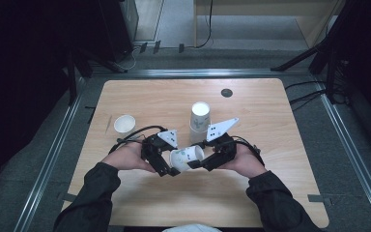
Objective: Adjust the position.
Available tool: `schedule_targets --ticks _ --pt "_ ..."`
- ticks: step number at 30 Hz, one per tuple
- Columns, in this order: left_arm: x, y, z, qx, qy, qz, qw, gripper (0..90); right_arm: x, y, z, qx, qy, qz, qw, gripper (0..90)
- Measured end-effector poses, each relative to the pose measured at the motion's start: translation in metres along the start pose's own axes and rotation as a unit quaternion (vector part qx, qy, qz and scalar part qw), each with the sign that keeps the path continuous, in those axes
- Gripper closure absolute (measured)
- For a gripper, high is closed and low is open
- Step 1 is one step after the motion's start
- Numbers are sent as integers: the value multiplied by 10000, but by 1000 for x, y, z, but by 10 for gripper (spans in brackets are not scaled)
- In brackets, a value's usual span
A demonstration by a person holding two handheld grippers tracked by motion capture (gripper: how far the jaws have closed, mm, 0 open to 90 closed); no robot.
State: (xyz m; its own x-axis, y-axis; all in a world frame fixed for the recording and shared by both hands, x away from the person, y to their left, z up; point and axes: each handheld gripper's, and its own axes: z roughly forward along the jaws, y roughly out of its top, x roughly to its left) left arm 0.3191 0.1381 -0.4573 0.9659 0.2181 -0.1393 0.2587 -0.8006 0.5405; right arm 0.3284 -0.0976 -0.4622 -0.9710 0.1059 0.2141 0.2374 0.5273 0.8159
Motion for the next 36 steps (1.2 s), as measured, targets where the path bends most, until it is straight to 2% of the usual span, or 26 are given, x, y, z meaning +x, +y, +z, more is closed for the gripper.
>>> schedule_targets --ticks 4,7,10,13,16,19,21,27,30,32,36 --pt "2 -6 -4 -249 -85 -101 9996 130 0 1 -5 -72 25 17 10000 342" --pt "3 -10 -8 -557 -201 -239 9980 131 1 1 -7 -132 48 14 9999 343" --pt "3 -13 -9 -738 -149 -288 9967 130 2 2 -10 -184 94 27 9998 342" --pt "2 -16 -9 -968 -175 -389 9944 131 1 2 -11 -213 103 29 9997 342" --pt "0 -17 -7 -1079 -181 -390 9932 132 2 2 -11 -237 130 29 9996 342" --pt "-4 -16 -5 -1112 -122 -337 9931 132 2 3 -11 -240 137 47 9996 342" --pt "-5 -17 -4 -1199 -185 -323 9921 132 2 3 -11 -251 164 75 9995 342" --pt "-7 -16 2 -1259 -174 -279 9915 133 2 3 -11 -308 222 106 9992 342" --pt "-6 -16 2 -1379 -190 -242 9900 139 2 3 -10 -338 263 140 9990 342" --pt "-5 -17 2 -1431 -227 -230 9892 152 2 3 -10 -351 295 169 9988 342" --pt "-7 -18 1 -1468 -163 -102 9890 212 1 3 -9 -367 322 206 9986 343"
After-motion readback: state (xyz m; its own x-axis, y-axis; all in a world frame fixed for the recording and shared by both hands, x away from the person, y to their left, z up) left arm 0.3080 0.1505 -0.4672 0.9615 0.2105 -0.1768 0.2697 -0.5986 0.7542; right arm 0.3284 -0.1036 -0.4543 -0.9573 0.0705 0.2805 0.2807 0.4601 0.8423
